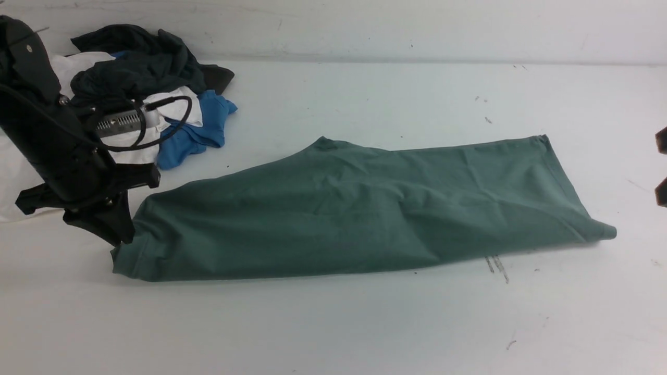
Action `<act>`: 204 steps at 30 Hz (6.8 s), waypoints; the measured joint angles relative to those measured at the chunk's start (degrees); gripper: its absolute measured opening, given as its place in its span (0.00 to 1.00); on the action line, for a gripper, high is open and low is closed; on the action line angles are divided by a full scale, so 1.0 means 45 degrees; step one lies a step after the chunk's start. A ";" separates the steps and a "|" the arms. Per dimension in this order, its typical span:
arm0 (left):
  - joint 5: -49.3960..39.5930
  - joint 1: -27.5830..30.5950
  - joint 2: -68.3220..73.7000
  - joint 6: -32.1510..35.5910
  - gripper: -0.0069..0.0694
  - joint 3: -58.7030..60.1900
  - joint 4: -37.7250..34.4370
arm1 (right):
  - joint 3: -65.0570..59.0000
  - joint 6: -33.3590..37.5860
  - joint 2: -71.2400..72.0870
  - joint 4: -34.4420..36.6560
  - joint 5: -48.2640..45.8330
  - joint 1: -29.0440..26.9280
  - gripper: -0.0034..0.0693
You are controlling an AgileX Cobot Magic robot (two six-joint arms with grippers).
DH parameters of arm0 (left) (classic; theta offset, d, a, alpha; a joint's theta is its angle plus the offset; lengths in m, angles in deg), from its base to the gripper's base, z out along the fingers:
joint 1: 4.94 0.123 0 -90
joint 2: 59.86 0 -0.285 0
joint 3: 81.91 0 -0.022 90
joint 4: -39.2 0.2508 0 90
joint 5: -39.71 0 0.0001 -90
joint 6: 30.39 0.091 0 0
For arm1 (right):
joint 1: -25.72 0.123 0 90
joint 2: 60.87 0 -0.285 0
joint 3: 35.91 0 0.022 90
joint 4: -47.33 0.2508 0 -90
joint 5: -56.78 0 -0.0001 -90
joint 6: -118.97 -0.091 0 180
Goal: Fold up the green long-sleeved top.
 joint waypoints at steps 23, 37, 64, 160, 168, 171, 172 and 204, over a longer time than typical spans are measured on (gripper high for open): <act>0.2561 0.0015 0.2422 -0.1150 0.77 -0.0107 -0.0399 | -0.0157 0.0065 -0.0013 0.0742 0.0960 0.0000 0.03; 0.0723 0.1464 -0.0988 -0.0973 0.17 0.0009 0.1341 | -0.0157 0.0272 -0.0013 -0.0046 0.0458 0.0000 0.03; 0.2169 -0.4928 0.0701 -0.0010 0.17 -0.4410 -0.3842 | -0.1803 0.0566 -0.0013 0.0589 0.1035 0.0000 0.03; -0.0471 -0.6330 -0.1432 0.1351 0.09 -0.6458 -0.2251 | -1.6786 0.2241 1.9922 -0.3062 1.0561 0.3916 0.03; -0.0471 -0.6566 -0.4723 0.1690 0.09 -0.1971 -0.1684 | -1.6786 0.2241 1.9922 -0.3062 1.0561 0.3916 0.03; -0.0471 -0.6566 -0.6214 0.1657 0.09 -0.0575 -0.1102 | -1.6786 0.2199 1.9922 -0.3062 1.0561 0.3916 0.03; -0.0471 -0.6566 -0.6610 0.1591 0.09 -0.0240 -0.0934 | -1.6786 0.2068 1.9922 -0.3062 1.0561 0.3916 0.03; 1.7573 -0.6566 -1.9035 0.0087 0.09 1.6024 -0.0031 | -1.6786 -0.1921 1.9922 -0.3062 1.0561 0.3927 0.03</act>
